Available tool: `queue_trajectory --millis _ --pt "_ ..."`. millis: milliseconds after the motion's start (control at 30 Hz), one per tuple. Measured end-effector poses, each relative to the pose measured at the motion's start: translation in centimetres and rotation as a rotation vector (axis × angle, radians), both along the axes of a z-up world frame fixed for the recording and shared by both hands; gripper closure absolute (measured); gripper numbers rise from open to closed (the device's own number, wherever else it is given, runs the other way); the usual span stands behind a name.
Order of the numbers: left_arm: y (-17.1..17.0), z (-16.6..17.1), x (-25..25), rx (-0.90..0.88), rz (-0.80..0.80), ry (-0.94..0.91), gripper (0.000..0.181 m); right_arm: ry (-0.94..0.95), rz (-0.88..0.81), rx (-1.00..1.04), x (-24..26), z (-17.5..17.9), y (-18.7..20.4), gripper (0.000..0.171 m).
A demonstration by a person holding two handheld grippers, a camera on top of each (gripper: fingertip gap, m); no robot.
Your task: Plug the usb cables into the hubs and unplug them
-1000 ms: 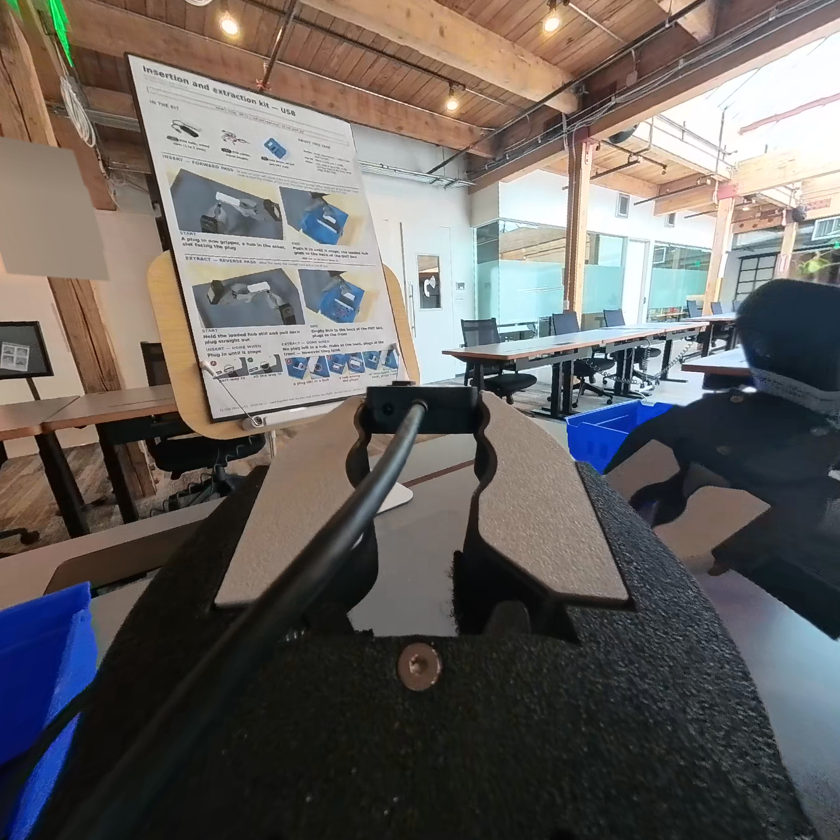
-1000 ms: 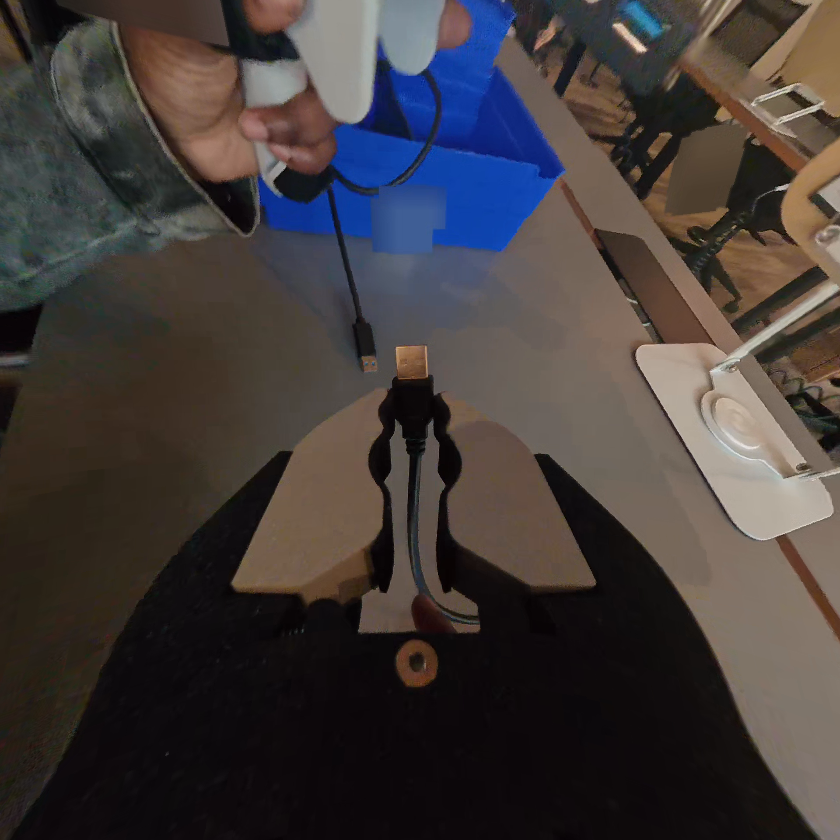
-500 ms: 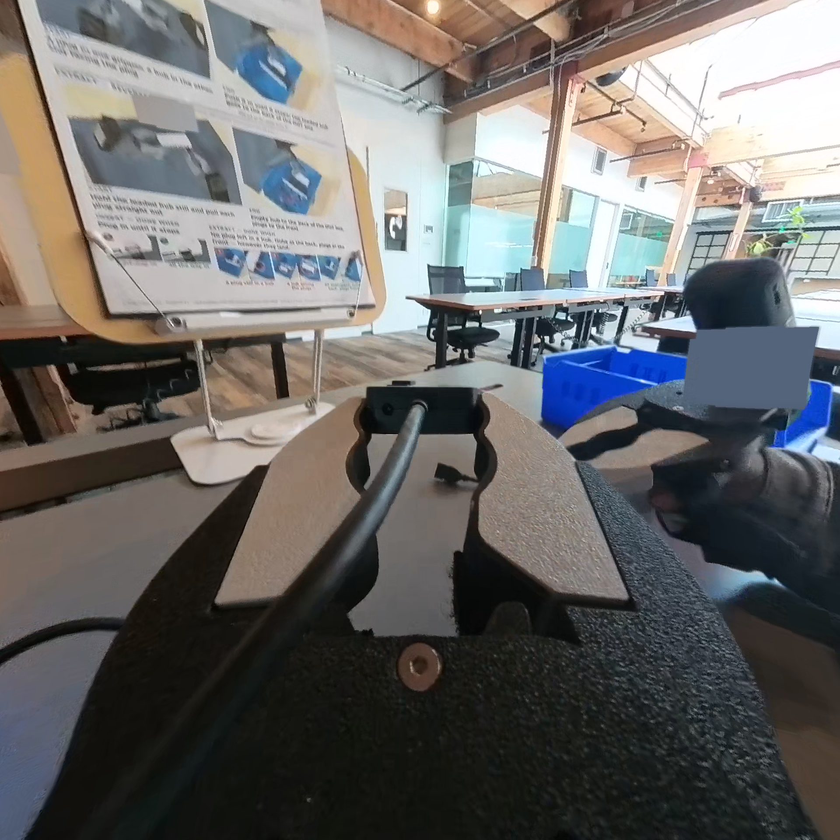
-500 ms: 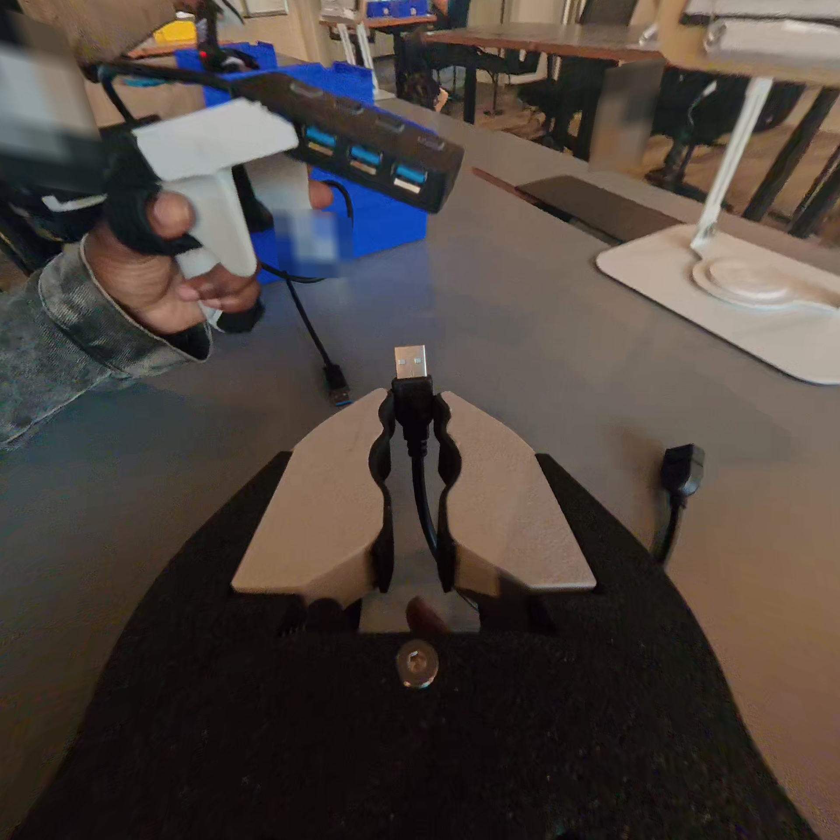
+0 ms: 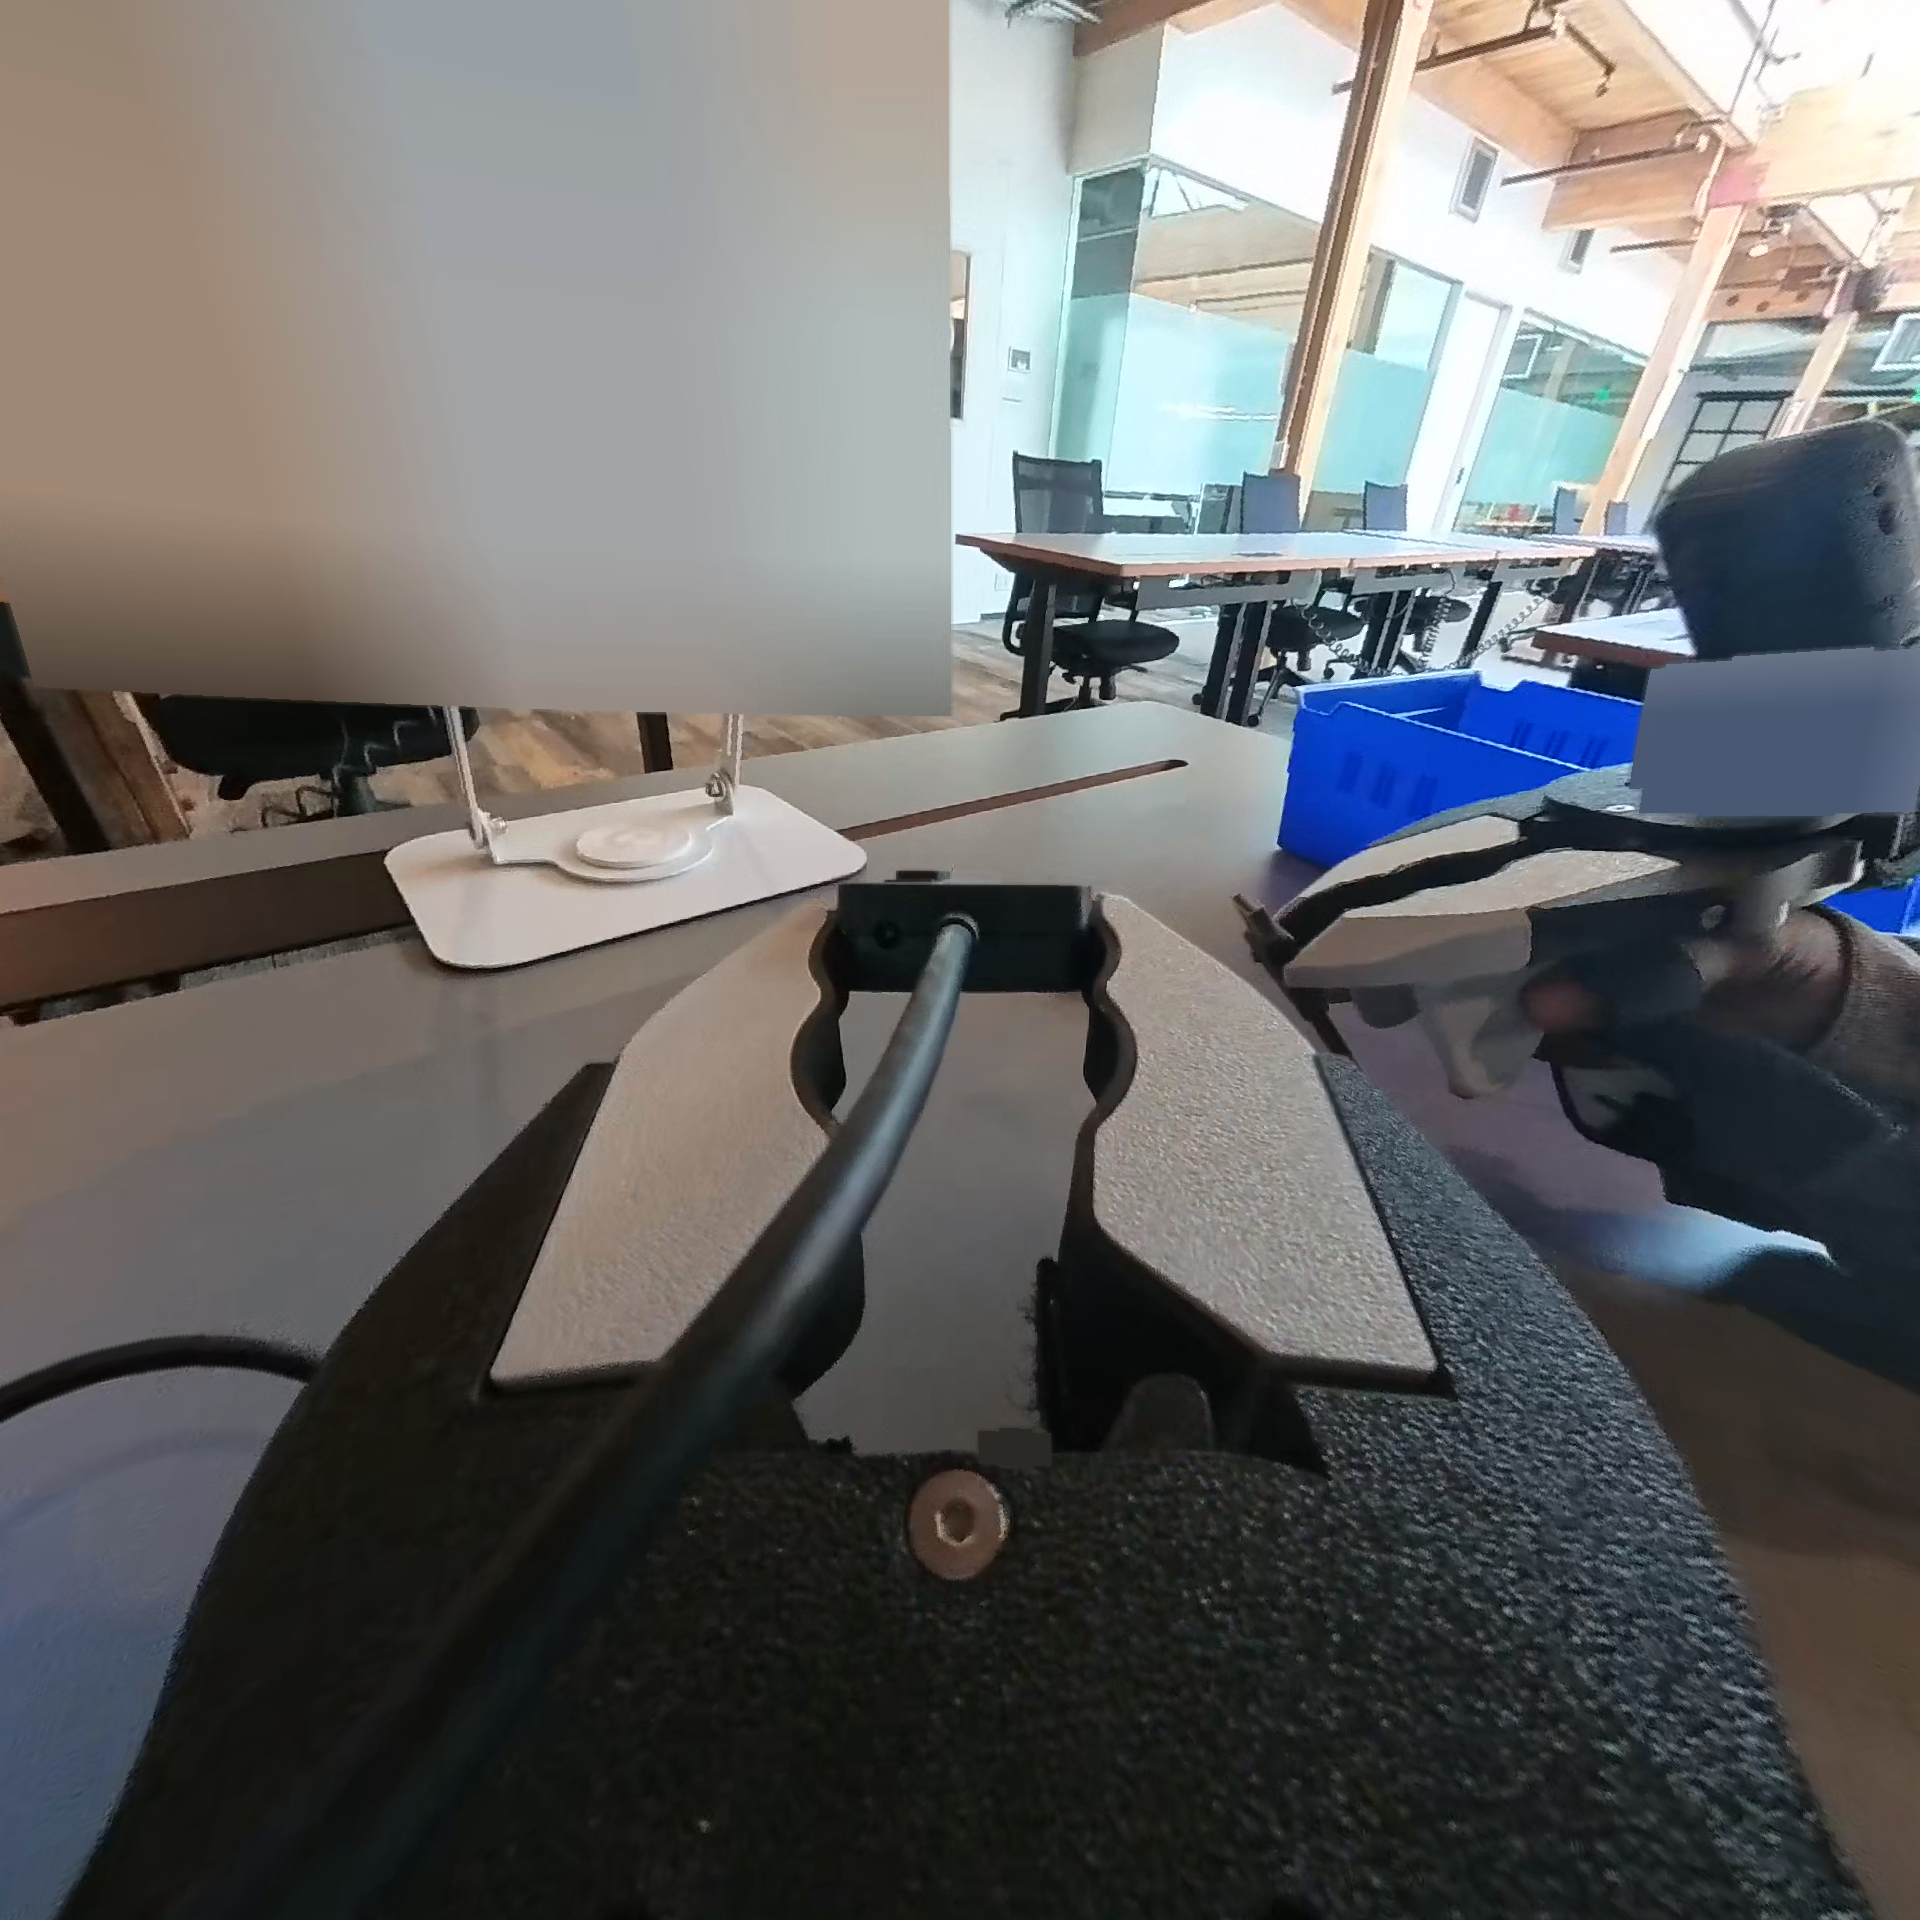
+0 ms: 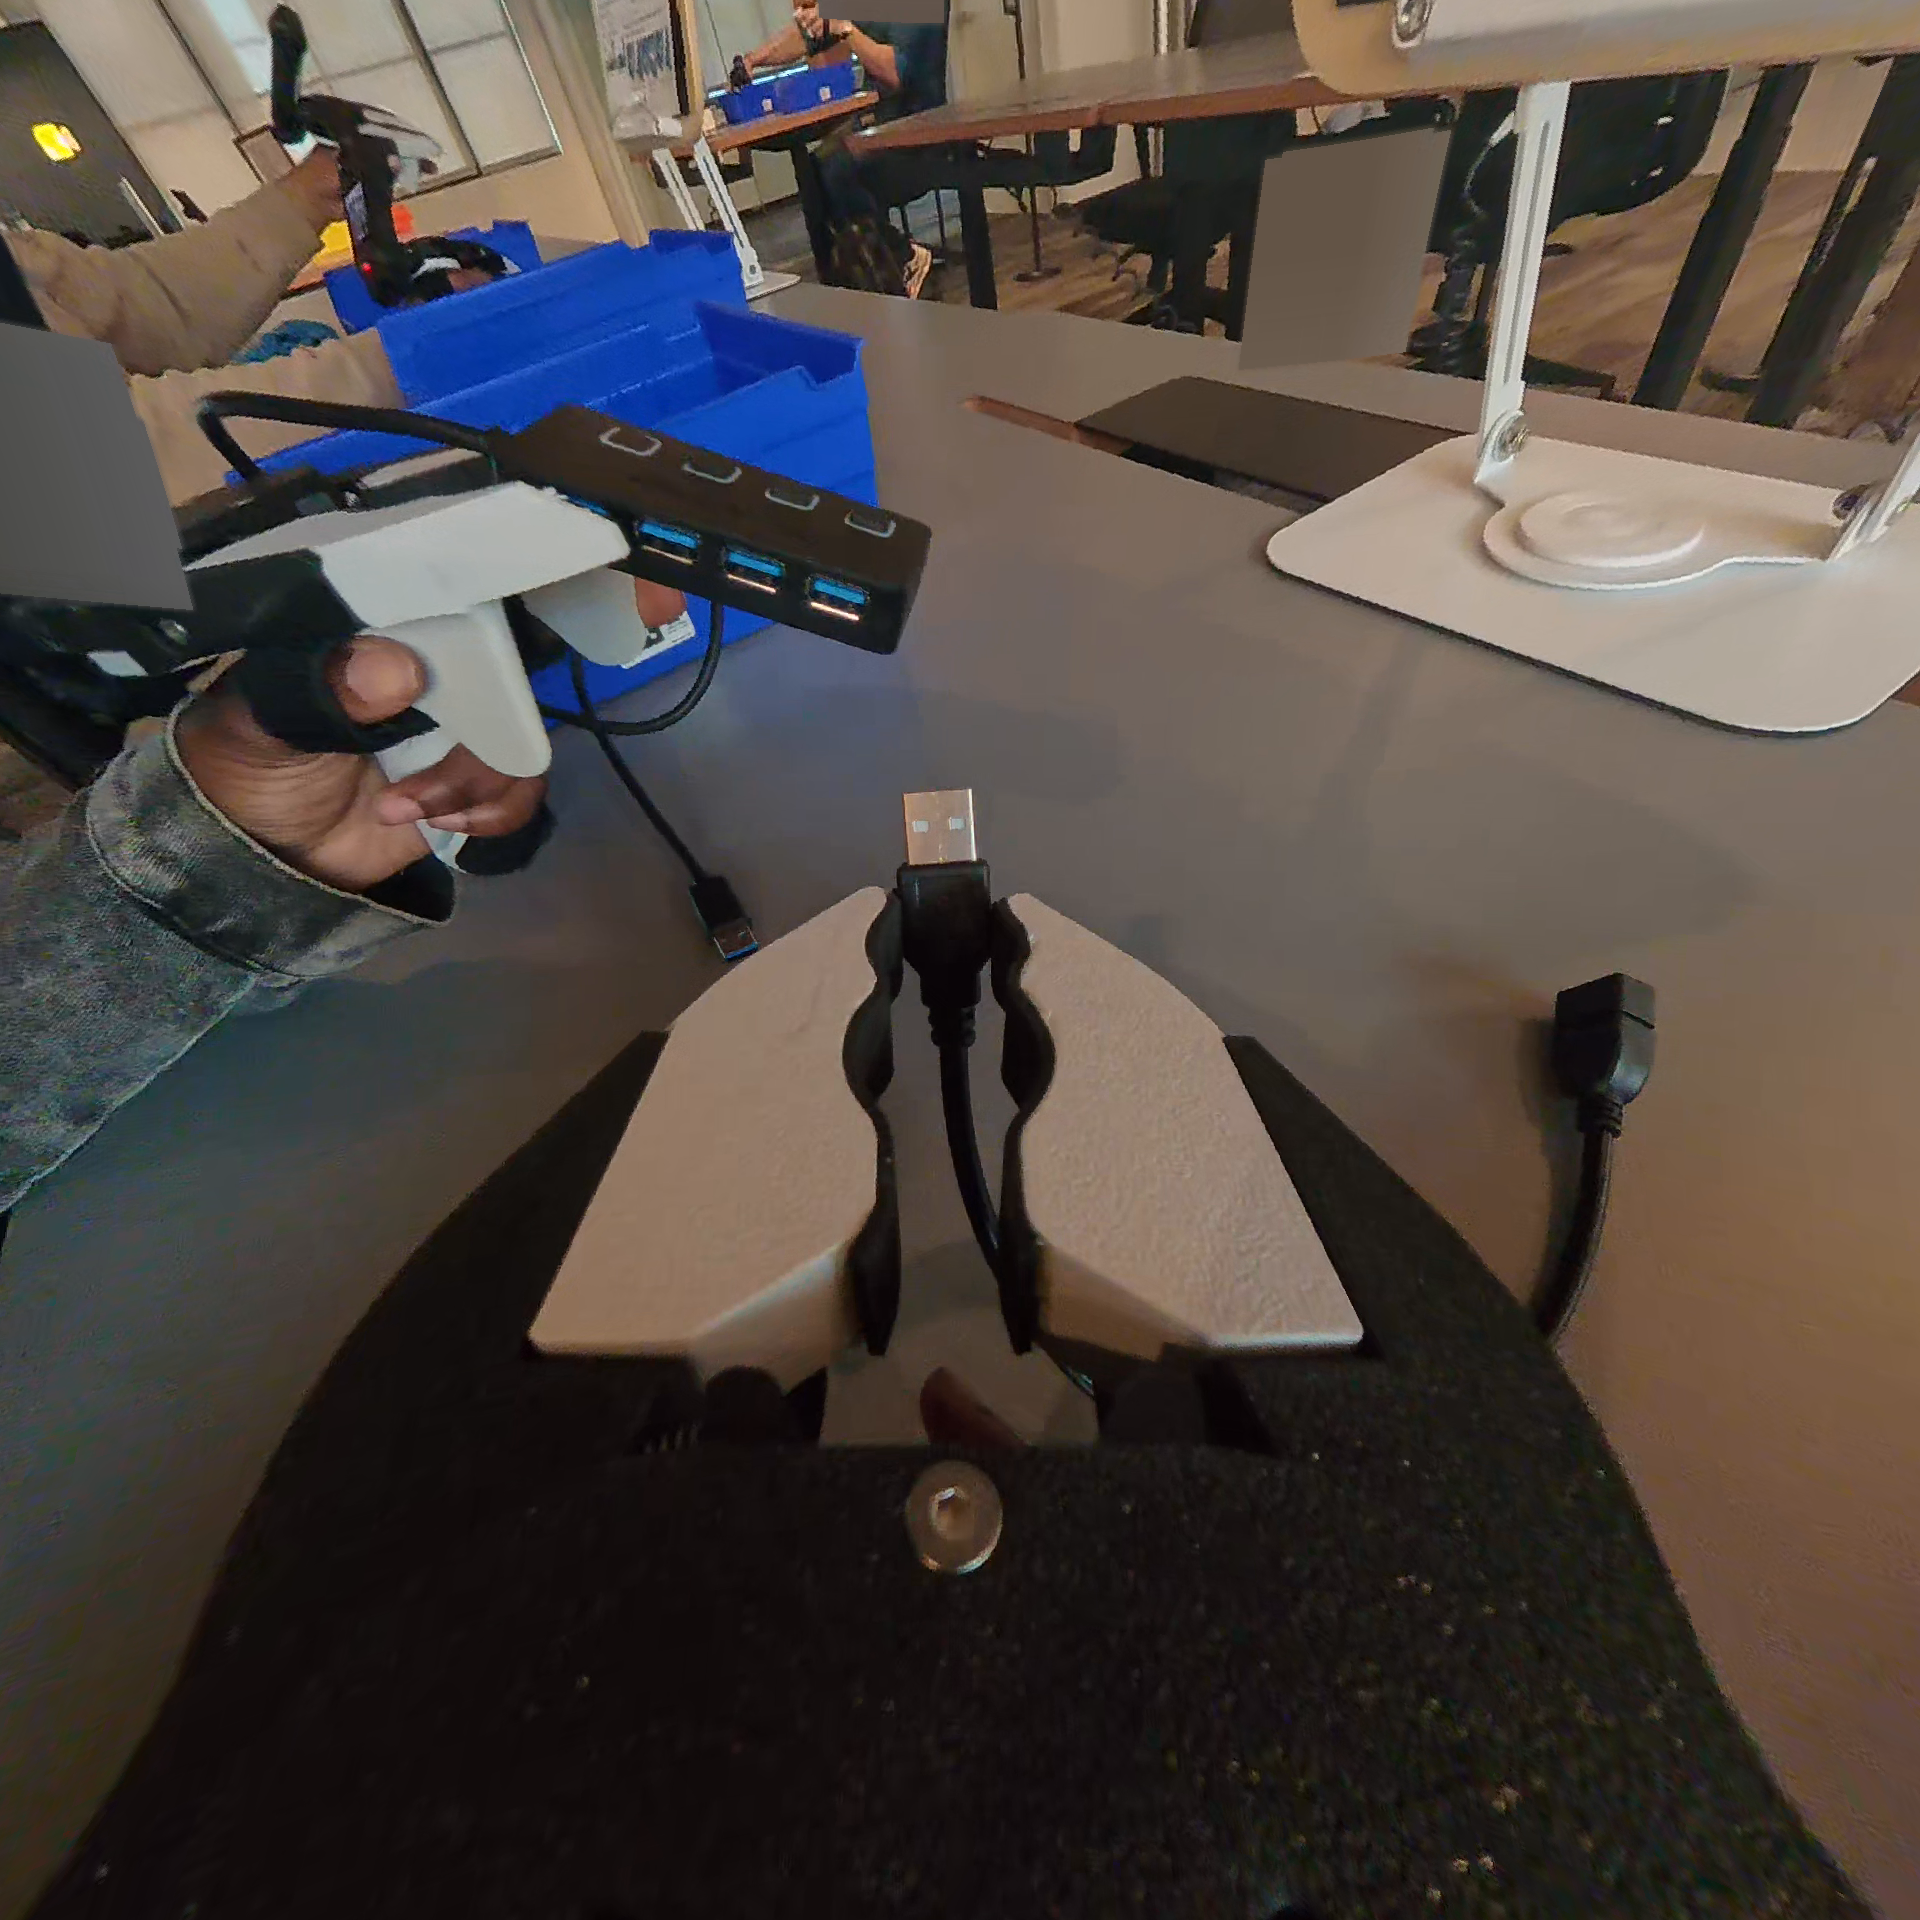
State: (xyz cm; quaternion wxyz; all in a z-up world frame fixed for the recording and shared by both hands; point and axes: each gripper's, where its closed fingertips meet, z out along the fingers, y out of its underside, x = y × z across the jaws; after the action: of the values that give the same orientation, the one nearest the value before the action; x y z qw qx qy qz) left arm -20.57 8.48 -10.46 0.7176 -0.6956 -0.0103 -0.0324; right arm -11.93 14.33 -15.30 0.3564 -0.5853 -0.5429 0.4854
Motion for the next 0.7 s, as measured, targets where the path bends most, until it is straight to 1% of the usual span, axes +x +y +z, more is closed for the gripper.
queue_trajectory --millis 167,467,700 --pt "-0.2 0.4 0.0 0.025 -0.015 -0.019 0.138 0.007 -0.005 0.007 0.0 0.3 0.0 0.156" --pt "0.0 0.1 -0.1 0.012 -0.013 -0.03 0.138 0.04 -0.019 0.003 0.3 1.0 0.4 0.156" --pt "-0.1 0.3 -0.2 0.033 -0.053 -0.15 0.138 0.126 -0.028 -0.021 0.8 2.6 0.9 0.156"
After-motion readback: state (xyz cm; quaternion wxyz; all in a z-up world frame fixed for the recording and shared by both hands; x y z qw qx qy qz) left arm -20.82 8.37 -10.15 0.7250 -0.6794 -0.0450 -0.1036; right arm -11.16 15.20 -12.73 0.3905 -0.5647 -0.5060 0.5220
